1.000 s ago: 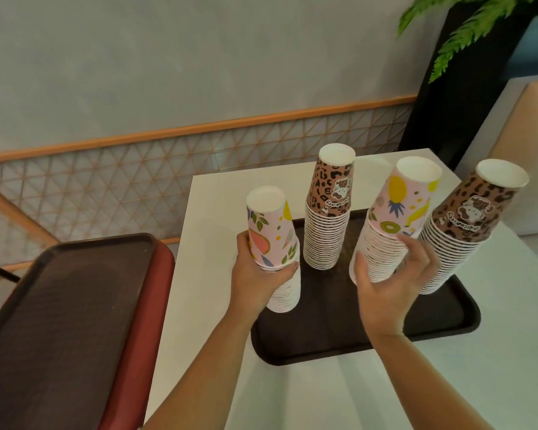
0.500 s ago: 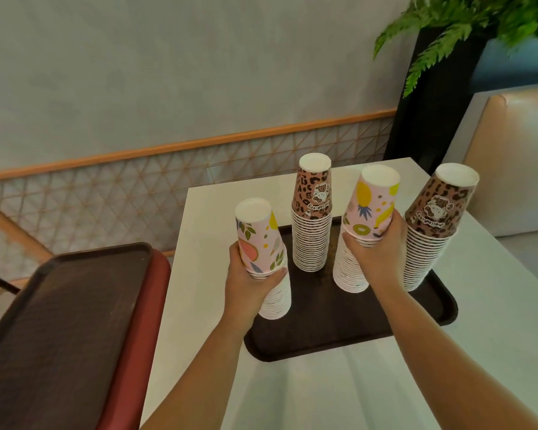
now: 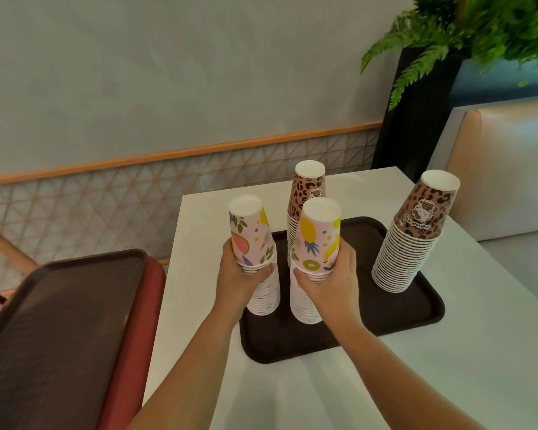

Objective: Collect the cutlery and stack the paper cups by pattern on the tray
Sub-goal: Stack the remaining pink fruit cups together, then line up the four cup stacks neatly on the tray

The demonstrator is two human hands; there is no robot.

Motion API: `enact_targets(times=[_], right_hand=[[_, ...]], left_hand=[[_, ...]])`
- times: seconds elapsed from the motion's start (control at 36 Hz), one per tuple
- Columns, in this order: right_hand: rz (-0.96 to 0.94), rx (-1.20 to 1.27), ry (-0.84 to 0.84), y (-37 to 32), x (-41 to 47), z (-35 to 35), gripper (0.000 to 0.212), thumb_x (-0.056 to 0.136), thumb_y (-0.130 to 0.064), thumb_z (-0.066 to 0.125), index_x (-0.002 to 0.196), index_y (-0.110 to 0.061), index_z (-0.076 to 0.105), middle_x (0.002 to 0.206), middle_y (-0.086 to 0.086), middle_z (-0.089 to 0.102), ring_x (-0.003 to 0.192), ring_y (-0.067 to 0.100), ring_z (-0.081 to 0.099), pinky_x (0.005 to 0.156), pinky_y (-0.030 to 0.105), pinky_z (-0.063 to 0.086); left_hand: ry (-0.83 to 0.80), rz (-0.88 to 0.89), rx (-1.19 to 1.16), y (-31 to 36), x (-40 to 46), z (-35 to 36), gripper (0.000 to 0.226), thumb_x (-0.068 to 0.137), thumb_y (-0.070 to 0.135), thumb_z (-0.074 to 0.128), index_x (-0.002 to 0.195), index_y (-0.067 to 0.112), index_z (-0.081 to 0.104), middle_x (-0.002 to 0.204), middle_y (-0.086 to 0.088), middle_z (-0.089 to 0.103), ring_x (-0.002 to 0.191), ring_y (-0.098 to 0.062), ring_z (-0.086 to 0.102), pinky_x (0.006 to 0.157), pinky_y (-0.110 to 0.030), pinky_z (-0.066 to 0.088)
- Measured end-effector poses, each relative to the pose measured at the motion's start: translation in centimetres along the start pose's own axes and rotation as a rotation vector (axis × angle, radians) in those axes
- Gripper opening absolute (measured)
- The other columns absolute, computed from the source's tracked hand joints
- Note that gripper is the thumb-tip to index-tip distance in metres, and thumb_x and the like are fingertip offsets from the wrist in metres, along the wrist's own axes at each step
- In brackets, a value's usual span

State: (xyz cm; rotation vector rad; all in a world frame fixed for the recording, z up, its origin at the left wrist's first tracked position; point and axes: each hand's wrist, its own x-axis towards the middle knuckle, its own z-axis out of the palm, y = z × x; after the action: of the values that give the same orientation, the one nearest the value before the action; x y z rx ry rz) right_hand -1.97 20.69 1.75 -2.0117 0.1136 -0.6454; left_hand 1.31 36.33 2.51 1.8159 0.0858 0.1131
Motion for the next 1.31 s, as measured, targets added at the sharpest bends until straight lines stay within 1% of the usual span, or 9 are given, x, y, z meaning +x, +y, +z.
enact_targets(times=[0.19, 0.33, 0.47, 0.58, 0.67, 0.94, 1.08, 1.22, 1.31], right_hand=[[0.013, 0.010, -0.050, -0.5, -0.1, -0.1, 0.088, 0.063, -0.025, 0.084, 0.135, -0.016, 0.035, 0.132, 0.003, 0.039, 0.111, 0.003, 0.040, 0.082, 0.013, 0.038], [-0.010, 0.034, -0.076, -0.7, 0.2, -1.7, 0.087, 0.070, -0.042, 0.075, 0.140, -0.020, 0.028, 0.139, 0.000, 0.032, 0.118, 0.005, 0.039, 0.086, 0.016, 0.037], [-0.168, 0.062, -0.024, -0.4, 2.2, -4.7, 0.071, 0.080, -0.055, 0.061, 0.135, -0.017, 0.038, 0.135, 0.001, 0.039, 0.122, 0.000, 0.036, 0.092, -0.001, 0.029], [-0.337, 0.094, -0.001, 0.0, 4.2, -7.5, 0.050, 0.085, -0.041, 0.054, 0.126, -0.014, 0.048, 0.132, 0.004, 0.040, 0.125, 0.004, 0.036, 0.101, 0.022, 0.040], [-0.418, 0.131, 0.021, 0.5, 5.6, -10.0, 0.038, 0.087, -0.030, 0.057, 0.120, -0.012, 0.053, 0.129, 0.006, 0.043, 0.124, 0.009, 0.038, 0.099, 0.035, 0.043], [-0.453, 0.040, 0.231, 5.3, 10.3, -16.3, 0.043, 0.080, -0.029, 0.064, 0.116, -0.013, 0.048, 0.126, 0.007, 0.040, 0.118, 0.019, 0.038, 0.103, 0.018, 0.028], [-0.242, 0.010, 0.058, 9.1, 11.1, -16.7, 0.071, 0.072, -0.037, 0.075, 0.130, -0.016, 0.038, 0.136, 0.006, 0.033, 0.128, 0.018, 0.030, 0.102, 0.029, 0.034], [-0.082, -0.003, -0.186, 12.2, 11.6, -15.8, 0.097, 0.065, -0.034, 0.081, 0.141, -0.023, 0.022, 0.144, 0.002, 0.026, 0.134, 0.020, 0.031, 0.101, 0.036, 0.039], [0.023, 0.087, -0.283, 12.8, 11.6, -15.4, 0.103, 0.061, -0.025, 0.085, 0.142, -0.028, 0.020, 0.143, -0.001, 0.032, 0.129, 0.015, 0.037, 0.098, 0.035, 0.042]], left_hand=[[0.169, 0.010, -0.063, -0.4, -2.6, -0.1, 0.043, 0.087, 0.034, 0.058, 0.123, 0.020, 0.040, 0.118, 0.009, 0.049, 0.109, -0.010, 0.050, 0.084, -0.015, 0.040], [0.421, 0.210, 0.195, -1.5, -6.5, 2.2, 0.017, 0.090, 0.014, 0.057, 0.097, 0.019, 0.041, 0.094, 0.000, 0.047, 0.090, -0.018, 0.046, 0.074, -0.021, 0.037], [0.300, 0.466, 0.346, -0.2, -9.6, 6.9, 0.013, 0.086, 0.030, 0.047, 0.096, 0.029, 0.038, 0.092, 0.012, 0.043, 0.089, -0.001, 0.040, 0.078, -0.007, 0.037], [0.180, 0.610, 0.323, 1.9, -10.9, 11.5, 0.020, 0.091, 0.024, 0.044, 0.112, 0.025, 0.043, 0.112, 0.011, 0.047, 0.111, 0.010, 0.037, 0.096, -0.004, 0.029], [0.161, 0.561, 0.266, 3.1, -10.8, 14.6, 0.032, 0.094, 0.024, 0.040, 0.126, 0.031, 0.037, 0.125, 0.014, 0.043, 0.123, 0.010, 0.032, 0.104, -0.007, 0.024], [0.393, 0.367, 0.418, 4.6, -5.2, 20.9, 0.059, 0.094, 0.036, 0.026, 0.146, 0.040, -0.003, 0.158, 0.007, 0.007, 0.146, -0.011, 0.005, 0.119, -0.041, 0.018], [0.522, 0.224, 0.573, 5.2, -1.9, 21.9, 0.070, 0.096, 0.021, 0.042, 0.149, 0.018, -0.003, 0.158, -0.009, -0.004, 0.147, -0.026, -0.002, 0.119, -0.047, 0.013], [0.619, 0.042, 0.502, 5.9, 0.4, 22.4, 0.082, 0.096, 0.026, 0.048, 0.145, 0.006, -0.015, 0.155, -0.018, -0.016, 0.142, -0.024, -0.019, 0.103, -0.017, -0.028], [0.655, -0.114, 0.402, 5.5, 1.9, 22.3, 0.090, 0.093, 0.033, 0.052, 0.145, 0.006, -0.016, 0.155, -0.017, -0.016, 0.144, -0.026, -0.017, 0.110, -0.025, -0.019]])
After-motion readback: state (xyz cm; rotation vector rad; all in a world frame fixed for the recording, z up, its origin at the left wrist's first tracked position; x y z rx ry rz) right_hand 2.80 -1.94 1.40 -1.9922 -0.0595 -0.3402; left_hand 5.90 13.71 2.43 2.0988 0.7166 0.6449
